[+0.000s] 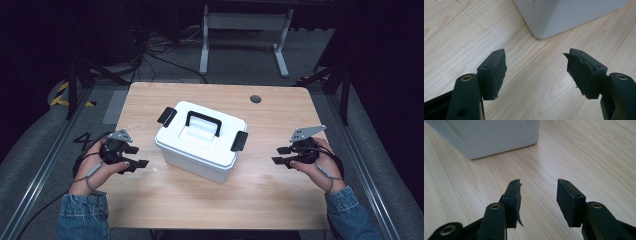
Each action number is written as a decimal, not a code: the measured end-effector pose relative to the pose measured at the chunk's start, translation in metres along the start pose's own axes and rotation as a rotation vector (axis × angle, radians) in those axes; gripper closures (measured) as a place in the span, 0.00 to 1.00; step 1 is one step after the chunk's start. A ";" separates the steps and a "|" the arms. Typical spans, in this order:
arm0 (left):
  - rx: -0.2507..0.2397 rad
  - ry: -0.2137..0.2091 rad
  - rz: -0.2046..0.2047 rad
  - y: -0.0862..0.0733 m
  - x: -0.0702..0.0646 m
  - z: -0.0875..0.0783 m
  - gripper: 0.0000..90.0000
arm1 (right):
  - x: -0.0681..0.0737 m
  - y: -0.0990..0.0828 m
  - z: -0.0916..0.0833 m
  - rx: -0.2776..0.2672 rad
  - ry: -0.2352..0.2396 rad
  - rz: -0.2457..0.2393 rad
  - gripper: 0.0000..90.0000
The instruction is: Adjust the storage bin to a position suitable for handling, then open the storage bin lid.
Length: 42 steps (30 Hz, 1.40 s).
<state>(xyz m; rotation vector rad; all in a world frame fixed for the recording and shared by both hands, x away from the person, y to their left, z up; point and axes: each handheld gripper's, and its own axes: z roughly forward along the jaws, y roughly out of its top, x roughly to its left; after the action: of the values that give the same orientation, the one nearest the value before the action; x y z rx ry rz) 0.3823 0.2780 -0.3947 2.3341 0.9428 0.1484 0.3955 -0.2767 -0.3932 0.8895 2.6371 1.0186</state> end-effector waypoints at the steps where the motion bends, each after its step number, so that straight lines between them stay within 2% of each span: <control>1: 0.006 0.001 0.001 0.002 -0.001 -0.001 0.36 | 0.000 0.000 -0.001 -0.001 -0.001 -0.002 0.61; 7: 0.014 0.014 -0.002 0.004 -0.006 -0.003 0.36 | 0.000 0.003 -0.006 -0.008 -0.014 -0.007 0.61; 12: 0.018 0.018 -0.003 0.007 -0.008 -0.004 0.37 | 0.002 0.010 -0.007 -0.014 -0.003 -0.008 0.61; 18: 0.020 0.020 -0.002 0.009 -0.008 -0.006 0.37 | 0.004 0.027 -0.015 -0.025 0.005 -0.020 0.60; 24: 0.023 0.015 0.001 0.010 -0.008 -0.006 0.37 | 0.007 0.043 -0.024 -0.065 0.043 0.012 0.60; 27: 0.025 0.011 0.000 0.010 -0.008 -0.007 0.37 | 0.008 0.050 -0.027 -0.069 0.047 0.006 0.60; 29: 0.024 0.020 0.015 0.011 -0.007 -0.007 0.37 | 0.009 0.056 -0.030 -0.073 0.046 0.010 0.60; 31: 0.027 0.012 0.003 0.012 -0.009 -0.005 0.37 | 0.012 0.064 -0.033 -0.092 0.053 0.015 0.60; 34: 0.039 0.006 0.004 0.012 -0.010 -0.005 0.36 | 0.013 0.070 -0.034 -0.105 0.065 0.013 0.60; 42: 0.029 0.015 0.008 0.010 -0.009 -0.008 0.36 | 0.015 0.096 -0.034 -0.106 0.073 0.001 0.60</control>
<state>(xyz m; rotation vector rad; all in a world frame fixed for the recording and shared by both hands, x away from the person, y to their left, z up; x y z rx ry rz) 0.3789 0.2698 -0.3816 2.3667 0.9491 0.1569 0.4157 -0.2302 -0.3036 0.8457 2.6130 1.2013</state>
